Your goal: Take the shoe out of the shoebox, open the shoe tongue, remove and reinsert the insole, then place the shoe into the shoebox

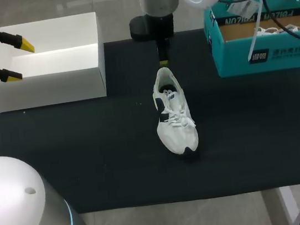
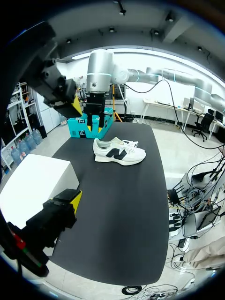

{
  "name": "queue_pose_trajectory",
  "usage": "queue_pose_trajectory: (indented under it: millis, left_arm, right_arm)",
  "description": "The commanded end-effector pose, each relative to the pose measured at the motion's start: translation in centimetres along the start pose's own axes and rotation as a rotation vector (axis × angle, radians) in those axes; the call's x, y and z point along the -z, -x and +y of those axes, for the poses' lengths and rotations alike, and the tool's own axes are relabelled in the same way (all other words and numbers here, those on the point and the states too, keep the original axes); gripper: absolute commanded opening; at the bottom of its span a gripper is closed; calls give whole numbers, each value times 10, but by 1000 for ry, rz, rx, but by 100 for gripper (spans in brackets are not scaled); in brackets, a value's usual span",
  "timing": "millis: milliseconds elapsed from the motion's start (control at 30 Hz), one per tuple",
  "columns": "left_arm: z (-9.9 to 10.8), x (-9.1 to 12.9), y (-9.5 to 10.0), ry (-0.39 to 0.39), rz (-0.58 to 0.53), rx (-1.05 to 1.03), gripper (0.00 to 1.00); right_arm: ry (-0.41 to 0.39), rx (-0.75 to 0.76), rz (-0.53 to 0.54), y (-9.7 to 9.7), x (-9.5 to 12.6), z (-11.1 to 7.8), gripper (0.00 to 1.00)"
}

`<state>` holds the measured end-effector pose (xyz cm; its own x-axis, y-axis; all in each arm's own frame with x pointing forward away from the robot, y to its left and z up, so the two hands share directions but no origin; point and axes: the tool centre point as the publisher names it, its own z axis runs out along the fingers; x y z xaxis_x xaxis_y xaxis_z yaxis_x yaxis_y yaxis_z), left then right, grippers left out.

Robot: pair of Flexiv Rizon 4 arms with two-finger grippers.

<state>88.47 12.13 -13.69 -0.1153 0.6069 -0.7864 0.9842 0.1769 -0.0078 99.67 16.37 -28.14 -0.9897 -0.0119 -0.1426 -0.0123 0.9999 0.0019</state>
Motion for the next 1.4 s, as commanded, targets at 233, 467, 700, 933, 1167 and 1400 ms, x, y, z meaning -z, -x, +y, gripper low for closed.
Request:
queue_pose_trajectory:
  millis: [233, 467, 700, 933, 1167, 1400]
  left_arm:
    - [0, 0, 1, -1, 3, 1, 100]
    - [0, 0, 1, -1, 3, 1, 100]
    - [0, 0, 1, -1, 3, 1, 100]
    - [0, 0, 1, -1, 3, 1, 100]
    - [0, 0, 1, -1, 3, 1, 100]
    - [0, 0, 1, -1, 3, 1, 100]
  right_arm:
    - [9, 56, 33, 3, -47, 3, 53]
    - [-11, 93, 47, 5, -77, -6, 64]
    - [-11, 90, 42, 14, -100, -14, 88]
    - [-11, 81, 49, 20, -115, -11, 68]
    - [-16, 54, 56, 16, -113, -6, 66]
    - [-18, 15, 78, 1, -116, -2, 62]
